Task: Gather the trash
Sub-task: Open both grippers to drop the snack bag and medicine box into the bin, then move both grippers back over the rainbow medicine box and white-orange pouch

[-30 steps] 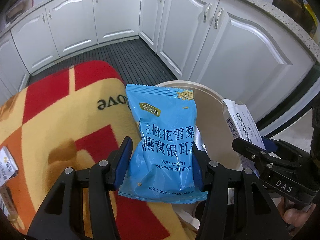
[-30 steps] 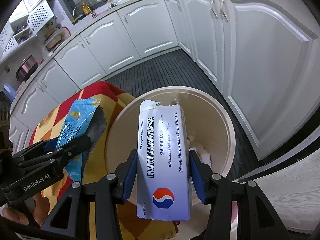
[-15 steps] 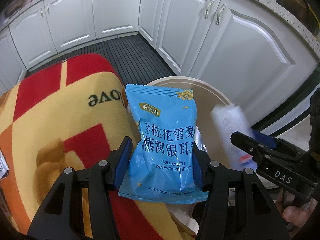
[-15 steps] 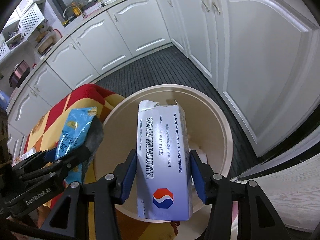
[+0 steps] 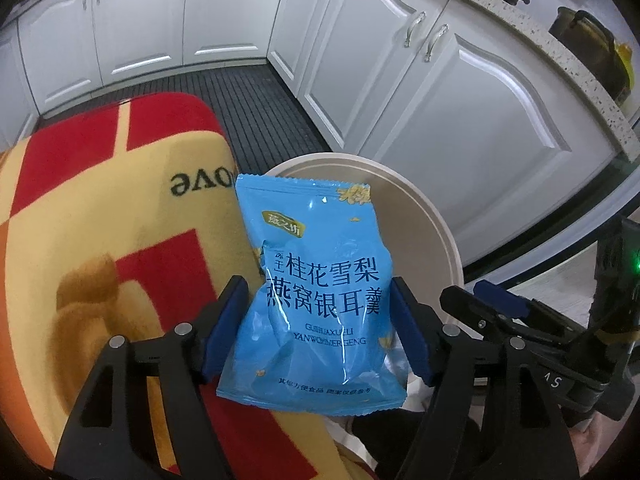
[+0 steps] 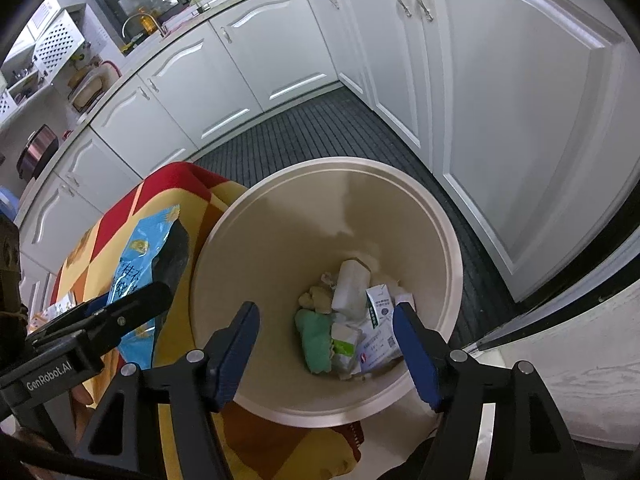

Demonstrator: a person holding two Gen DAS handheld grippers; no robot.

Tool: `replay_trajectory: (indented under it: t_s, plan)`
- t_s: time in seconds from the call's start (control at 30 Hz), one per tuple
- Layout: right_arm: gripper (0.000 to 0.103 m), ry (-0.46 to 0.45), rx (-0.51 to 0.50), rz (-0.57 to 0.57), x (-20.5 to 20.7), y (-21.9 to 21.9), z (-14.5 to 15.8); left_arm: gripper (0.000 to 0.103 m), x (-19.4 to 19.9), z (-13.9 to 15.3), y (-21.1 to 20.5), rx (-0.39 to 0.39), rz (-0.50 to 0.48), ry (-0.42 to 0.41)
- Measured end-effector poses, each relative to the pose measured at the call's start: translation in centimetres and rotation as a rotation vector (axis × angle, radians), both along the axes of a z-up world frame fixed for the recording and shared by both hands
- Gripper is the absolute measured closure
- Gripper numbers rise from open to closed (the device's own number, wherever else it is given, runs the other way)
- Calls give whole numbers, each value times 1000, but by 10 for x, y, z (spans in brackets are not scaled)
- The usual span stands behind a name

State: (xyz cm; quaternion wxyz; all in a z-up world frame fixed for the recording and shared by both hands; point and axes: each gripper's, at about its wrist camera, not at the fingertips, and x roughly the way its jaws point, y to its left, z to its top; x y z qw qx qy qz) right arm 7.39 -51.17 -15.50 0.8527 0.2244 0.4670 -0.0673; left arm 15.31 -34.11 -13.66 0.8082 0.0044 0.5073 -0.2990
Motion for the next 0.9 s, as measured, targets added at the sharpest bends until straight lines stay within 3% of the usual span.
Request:
replay_trajectory:
  t_s: [0.2,0.47,0.9]
  plan:
    - [36,-16,0,-16,-8,-2,7,28,3,2,2,-40,4,14]
    - [36,-12,3,-17,-11,0,7,28,1,3,4,-32,18,14]
    - [36,-23,-12,45,-8,32,13,28,-11,21,43,34,102,-85]
